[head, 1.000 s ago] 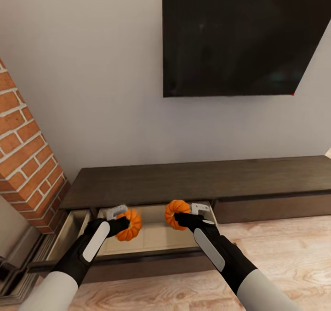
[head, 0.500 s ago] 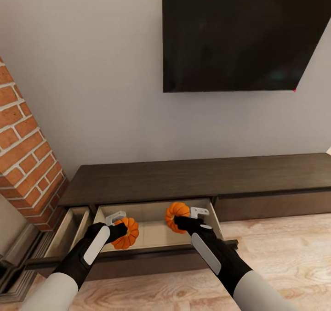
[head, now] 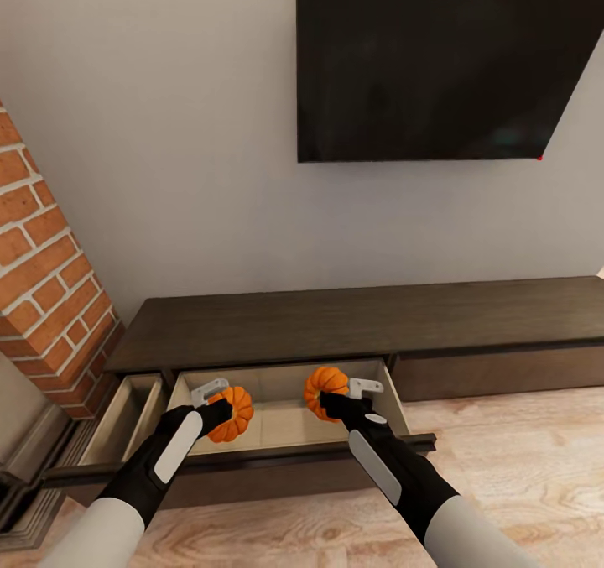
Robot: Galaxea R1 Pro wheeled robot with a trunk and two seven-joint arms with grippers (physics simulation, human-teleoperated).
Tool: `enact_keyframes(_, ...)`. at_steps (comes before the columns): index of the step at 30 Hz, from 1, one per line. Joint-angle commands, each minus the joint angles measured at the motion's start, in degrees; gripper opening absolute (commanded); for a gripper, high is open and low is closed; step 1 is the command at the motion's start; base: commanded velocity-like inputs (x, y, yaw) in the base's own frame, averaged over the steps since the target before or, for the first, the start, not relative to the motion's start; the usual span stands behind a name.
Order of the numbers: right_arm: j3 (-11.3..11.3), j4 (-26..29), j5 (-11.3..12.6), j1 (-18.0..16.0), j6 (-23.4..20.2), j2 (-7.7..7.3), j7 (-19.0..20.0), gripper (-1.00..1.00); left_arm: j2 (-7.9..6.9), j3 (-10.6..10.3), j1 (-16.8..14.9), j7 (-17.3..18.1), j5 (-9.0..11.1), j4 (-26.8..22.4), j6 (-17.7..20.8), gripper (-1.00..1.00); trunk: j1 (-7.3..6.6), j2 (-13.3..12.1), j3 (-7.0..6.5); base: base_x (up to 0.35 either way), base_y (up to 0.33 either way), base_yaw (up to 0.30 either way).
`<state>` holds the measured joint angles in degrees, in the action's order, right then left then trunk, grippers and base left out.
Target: Place each of the two pumpkins and all three candles from the living room inside a cabinet in the living room (use any cabinet), then make sure every cabinet is closed, and position the cauldron so it is next to a table in the living room.
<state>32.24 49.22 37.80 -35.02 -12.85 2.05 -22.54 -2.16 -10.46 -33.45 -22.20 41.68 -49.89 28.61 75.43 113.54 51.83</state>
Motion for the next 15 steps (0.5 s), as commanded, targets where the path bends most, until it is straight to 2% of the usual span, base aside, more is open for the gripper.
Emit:
enact_keyframes(1, 0.17, 0.09, 0.35, -0.05, -0.12, -0.03, -0.40, -1.00, -0.03, -0.26, -0.03, -0.58, 0.60, -0.07, -0.09, -1.00, -0.01, 0.03, 0.05, 0.000, 0.000, 0.000)
enact_keyframes(6, 0.25, 0.09, 0.27, -0.05, 0.00, 0.09, -0.40, -1.00, 0.10, -0.27, -0.02, -0.56, 0.60, -0.09, -0.63, -1.00, 0.43, 0.83, 0.41, 0.000, 0.000, 0.000)
enact_keyframes(11, 0.24, 0.08, 0.25, -0.05, 0.03, 0.64, -0.40, -1.00, 0.21, -0.21, -0.03, -0.56, 0.63, 0.29, -4.80, -1.00, 1.31, 2.43, 1.13, 0.000, 0.000, 0.000)
enact_keyframes(15, 0.22, 0.08, 0.25, -0.05, 0.07, 0.69, -0.40, -1.00, 0.22, -1.28, -0.02, -0.58, 0.54, 0.40, -5.66, -1.00, 1.53, 2.83, 1.31, 0.000, 0.000, 0.000)
